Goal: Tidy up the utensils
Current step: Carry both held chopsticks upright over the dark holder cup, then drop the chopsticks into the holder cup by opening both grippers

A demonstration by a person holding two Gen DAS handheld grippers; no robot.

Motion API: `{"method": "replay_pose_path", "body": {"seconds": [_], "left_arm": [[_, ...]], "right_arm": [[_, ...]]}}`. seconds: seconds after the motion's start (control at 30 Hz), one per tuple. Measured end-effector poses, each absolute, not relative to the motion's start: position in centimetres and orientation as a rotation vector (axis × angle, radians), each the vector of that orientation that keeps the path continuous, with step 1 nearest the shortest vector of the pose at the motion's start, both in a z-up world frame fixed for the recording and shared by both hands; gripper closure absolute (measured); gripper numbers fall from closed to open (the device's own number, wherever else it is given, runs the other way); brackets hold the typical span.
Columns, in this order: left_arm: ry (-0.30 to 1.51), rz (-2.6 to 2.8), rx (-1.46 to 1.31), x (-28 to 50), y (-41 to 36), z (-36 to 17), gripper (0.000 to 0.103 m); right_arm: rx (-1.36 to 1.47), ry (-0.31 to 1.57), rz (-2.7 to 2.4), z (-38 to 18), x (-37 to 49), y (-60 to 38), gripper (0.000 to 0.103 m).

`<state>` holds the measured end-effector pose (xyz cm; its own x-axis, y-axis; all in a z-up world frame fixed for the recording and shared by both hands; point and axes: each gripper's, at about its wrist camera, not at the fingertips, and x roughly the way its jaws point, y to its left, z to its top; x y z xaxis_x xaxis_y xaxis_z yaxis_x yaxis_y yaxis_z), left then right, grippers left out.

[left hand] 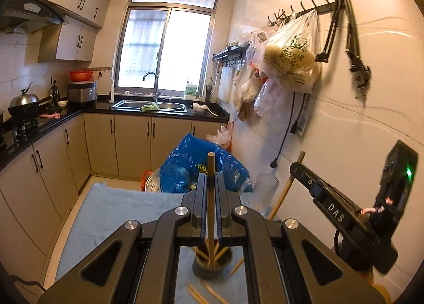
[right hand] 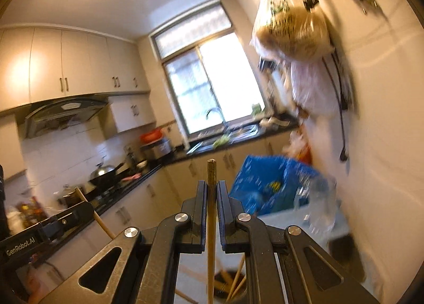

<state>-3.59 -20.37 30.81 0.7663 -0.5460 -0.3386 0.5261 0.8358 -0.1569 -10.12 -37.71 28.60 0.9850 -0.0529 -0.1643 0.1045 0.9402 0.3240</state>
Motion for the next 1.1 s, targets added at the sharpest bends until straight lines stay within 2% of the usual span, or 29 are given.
{"method": "replay_pose_path", "body": {"seconds": [0.17, 0.33, 0.5, 0.7, 0.77, 0.83, 0.9, 1.1], "left_arm": [[0.439, -0.572, -0.033, 0.7, -23.7, 28.8, 0.098], [0.543, -0.561, -0.021, 3.6, -25.6, 25.3, 0.098], [0.603, -0.561, 0.004, 4.2, -26.4, 22.9, 0.098], [0.602, -0.564, 0.003, 3.2, -26.1, 22.7, 0.095], [0.593, -0.562, -0.002, 2.6, -25.6, 23.1, 0.091], [0.581, -0.563, -0.016, 1.6, -24.8, 23.8, 0.078], [0.565, -0.565, -0.030, 0.6, -23.9, 24.6, 0.071], [0.507, -0.584, -0.054, -3.7, -20.4, 26.7, 0.070]], "right_arm": [[0.278, 0.162, -0.139, 27.4, -6.7, -37.6, 0.095], [0.328, 0.253, -0.139, 23.8, -4.2, -39.1, 0.095], [0.349, 0.333, -0.138, 20.7, -3.5, -40.0, 0.095], [0.407, 0.397, -0.134, 18.9, -2.8, -41.5, 0.094], [0.427, 0.405, -0.133, 18.9, -3.1, -41.8, 0.085], [0.435, 0.395, -0.140, 19.0, -3.7, -41.8, 0.068], [0.437, 0.377, -0.142, 19.7, -4.6, -41.8, 0.065], [0.421, 0.335, -0.156, 21.7, -8.3, -41.6, 0.056]]}}
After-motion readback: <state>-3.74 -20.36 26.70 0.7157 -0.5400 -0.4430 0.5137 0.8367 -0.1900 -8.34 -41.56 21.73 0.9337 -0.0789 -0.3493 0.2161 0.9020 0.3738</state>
